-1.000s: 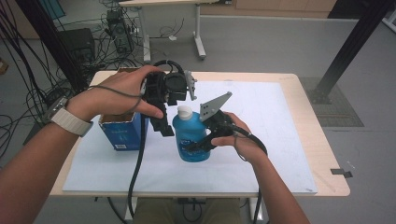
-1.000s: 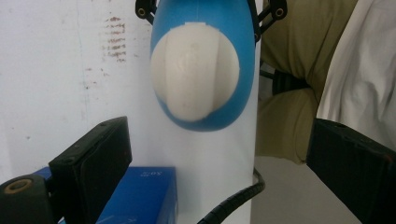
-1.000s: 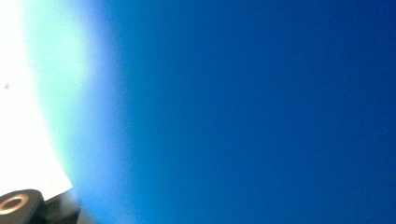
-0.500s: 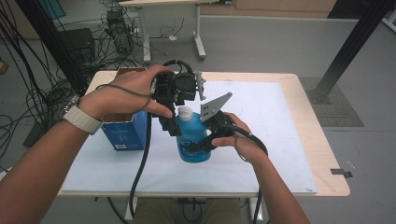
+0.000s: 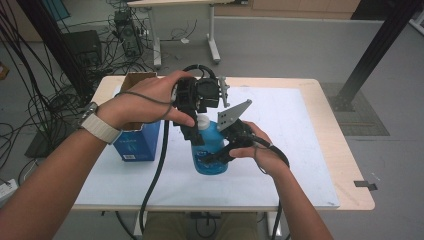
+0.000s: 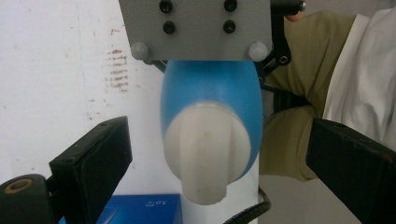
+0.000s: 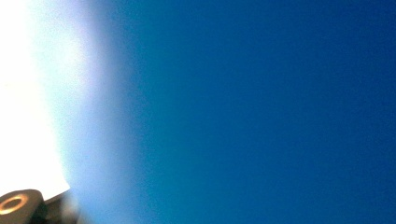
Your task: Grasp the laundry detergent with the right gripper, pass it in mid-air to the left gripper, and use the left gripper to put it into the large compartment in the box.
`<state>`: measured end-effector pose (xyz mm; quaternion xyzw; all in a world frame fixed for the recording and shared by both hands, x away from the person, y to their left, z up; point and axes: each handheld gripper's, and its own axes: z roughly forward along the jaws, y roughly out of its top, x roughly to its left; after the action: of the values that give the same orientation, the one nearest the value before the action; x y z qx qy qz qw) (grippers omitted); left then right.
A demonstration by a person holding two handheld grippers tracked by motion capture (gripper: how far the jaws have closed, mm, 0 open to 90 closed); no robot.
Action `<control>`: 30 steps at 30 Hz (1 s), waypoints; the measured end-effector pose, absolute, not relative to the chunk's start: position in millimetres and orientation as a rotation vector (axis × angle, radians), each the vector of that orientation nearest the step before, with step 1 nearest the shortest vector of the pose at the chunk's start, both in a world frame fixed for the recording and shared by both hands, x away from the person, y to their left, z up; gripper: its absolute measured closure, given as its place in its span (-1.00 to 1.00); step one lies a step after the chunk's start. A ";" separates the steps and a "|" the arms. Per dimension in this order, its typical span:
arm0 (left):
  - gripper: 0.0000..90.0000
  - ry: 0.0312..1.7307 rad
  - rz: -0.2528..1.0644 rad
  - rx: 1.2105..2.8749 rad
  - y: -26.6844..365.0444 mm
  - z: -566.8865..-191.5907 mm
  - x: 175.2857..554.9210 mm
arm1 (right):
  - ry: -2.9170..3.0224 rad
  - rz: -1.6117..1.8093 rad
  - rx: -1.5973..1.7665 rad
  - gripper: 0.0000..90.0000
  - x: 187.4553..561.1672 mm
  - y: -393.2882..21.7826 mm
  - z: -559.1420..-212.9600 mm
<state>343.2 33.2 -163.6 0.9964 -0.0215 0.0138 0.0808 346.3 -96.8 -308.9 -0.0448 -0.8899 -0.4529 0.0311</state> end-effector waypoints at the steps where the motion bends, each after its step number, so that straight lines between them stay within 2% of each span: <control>1: -0.84 -0.068 0.044 2.978 32.7 -163.7 343.6 | -2.740 -1.395 -0.143 -0.03 346.1 -97.6 -309.0; 30: -0.83 -0.052 0.038 2.967 25.8 -173.0 344.4 | -2.750 -1.403 -0.132 -0.03 343.4 -101.1 -306.7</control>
<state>344.4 25.8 -173.0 0.9960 -0.0173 0.0128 0.0870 343.4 -101.1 -306.7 -0.0427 -0.8896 -0.4540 0.0258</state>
